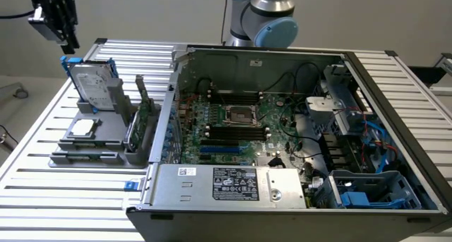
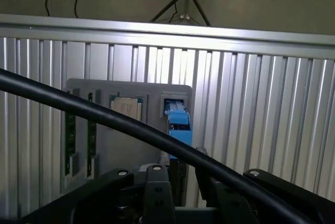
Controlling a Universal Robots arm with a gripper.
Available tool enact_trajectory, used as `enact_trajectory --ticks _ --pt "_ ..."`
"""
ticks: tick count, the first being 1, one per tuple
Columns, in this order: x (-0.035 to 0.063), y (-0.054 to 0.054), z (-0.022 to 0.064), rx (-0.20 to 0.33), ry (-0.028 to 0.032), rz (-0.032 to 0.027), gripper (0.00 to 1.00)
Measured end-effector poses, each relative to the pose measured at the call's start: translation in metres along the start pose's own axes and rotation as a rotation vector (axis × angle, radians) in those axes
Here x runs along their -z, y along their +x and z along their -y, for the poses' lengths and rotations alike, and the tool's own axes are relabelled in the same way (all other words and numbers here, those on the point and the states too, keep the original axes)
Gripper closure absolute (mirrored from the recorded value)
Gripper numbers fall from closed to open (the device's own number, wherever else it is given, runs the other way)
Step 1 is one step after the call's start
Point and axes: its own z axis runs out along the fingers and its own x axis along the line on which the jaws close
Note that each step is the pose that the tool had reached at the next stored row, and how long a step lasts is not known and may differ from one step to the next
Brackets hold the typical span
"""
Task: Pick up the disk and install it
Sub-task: 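Pick up the disk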
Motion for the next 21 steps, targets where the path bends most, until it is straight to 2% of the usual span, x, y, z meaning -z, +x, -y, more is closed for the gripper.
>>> enact_trajectory --ticks 2,3,10,11,12,21 --pt "-0.002 0.0 -0.0001 0.001 -0.0003 -0.0014 0.64" --pt "-0.0033 0.0 -0.0001 0.002 -0.0003 -0.0026 0.58" --pt "-0.012 -0.001 -0.0002 0.006 -0.0008 -0.0136 0.56" --pt "-0.0129 -0.001 -0.0002 0.007 -0.0008 -0.0152 0.5" --pt "-0.0139 -0.001 -0.0002 0.008 -0.001 -0.0162 0.5" --pt "-0.0275 -0.001 -0.001 0.016 -0.0008 -0.0212 0.5"
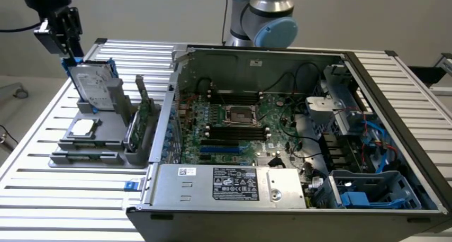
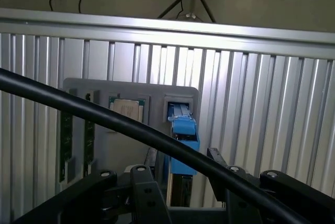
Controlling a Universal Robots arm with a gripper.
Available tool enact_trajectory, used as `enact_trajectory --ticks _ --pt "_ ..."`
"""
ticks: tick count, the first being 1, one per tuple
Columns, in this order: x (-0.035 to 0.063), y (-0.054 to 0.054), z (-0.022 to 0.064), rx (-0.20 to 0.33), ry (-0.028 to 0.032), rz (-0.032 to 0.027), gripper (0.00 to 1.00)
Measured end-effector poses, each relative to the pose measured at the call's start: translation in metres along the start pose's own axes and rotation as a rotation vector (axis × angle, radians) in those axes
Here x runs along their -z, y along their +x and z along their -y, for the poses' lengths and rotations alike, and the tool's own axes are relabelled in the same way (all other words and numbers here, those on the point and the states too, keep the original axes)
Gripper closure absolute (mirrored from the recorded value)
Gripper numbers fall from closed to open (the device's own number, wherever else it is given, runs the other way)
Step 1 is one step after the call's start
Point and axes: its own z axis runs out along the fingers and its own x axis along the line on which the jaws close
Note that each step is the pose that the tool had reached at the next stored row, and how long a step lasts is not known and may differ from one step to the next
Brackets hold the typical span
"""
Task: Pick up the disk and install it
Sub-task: 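Pick up the disk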
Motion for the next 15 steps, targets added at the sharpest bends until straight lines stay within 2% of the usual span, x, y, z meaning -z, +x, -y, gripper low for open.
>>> enact_trajectory --ticks 15 --pt "-0.0255 -0.002 -0.0015 0.012 0.0007 -0.0021 0.5"
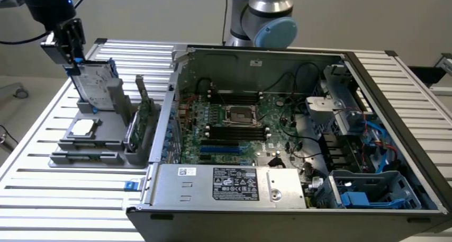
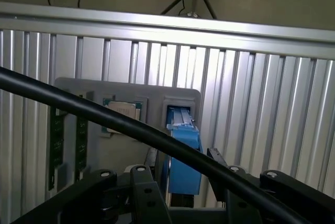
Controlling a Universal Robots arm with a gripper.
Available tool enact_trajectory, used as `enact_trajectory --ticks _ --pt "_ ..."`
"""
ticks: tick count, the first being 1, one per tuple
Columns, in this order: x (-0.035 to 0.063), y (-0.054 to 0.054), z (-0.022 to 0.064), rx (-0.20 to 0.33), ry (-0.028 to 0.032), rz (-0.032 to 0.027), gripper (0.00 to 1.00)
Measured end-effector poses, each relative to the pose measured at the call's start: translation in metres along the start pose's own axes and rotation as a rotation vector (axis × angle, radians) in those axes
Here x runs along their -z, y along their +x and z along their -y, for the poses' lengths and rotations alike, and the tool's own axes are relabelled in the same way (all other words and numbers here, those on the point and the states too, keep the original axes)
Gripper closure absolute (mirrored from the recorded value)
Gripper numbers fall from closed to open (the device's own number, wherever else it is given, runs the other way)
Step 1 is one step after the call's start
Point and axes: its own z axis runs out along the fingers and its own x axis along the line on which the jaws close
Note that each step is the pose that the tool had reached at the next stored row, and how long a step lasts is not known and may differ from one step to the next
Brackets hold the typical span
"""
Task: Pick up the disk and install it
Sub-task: 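Pick up the disk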
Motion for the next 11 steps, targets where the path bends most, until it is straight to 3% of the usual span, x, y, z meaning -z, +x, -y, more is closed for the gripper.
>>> enact_trajectory --ticks 5,11 --pt "-0.0086 -0.001 -0.0009 0.001 0.0 0.0004 0.5" --pt "-0.0151 -0.001 -0.0028 0.001 0.0014 0.0149 0.5"
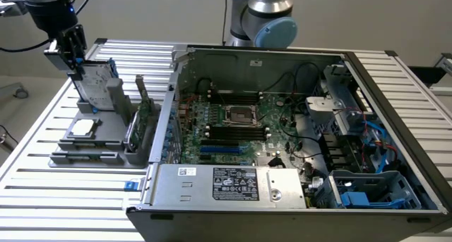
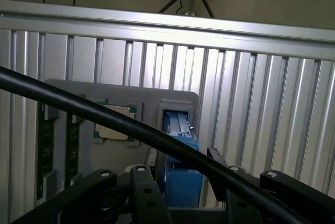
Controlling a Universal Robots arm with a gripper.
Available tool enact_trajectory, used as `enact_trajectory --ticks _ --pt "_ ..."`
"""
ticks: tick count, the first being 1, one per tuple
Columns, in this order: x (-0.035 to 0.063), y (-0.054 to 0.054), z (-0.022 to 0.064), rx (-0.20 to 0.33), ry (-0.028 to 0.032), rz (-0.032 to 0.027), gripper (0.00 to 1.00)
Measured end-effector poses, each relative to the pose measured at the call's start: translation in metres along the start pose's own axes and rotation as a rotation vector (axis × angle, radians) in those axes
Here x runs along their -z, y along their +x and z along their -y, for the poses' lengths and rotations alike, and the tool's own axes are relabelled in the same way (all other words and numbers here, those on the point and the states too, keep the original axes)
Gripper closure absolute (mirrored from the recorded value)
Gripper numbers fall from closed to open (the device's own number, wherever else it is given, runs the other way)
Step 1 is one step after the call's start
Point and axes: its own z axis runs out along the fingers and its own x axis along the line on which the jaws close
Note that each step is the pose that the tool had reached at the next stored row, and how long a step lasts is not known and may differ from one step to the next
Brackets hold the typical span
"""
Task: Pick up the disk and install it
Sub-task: 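Pick up the disk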
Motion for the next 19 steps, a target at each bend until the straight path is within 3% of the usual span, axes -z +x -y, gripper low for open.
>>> enact_trajectory --ticks 7,19 --pt "-0.0026 -0.0002 -0.0004 0.0 0.0017 0.0197 0.5" --pt "-0.0059 -0.0003 -0.0008 0.0 0.0023 0.0262 0.5"
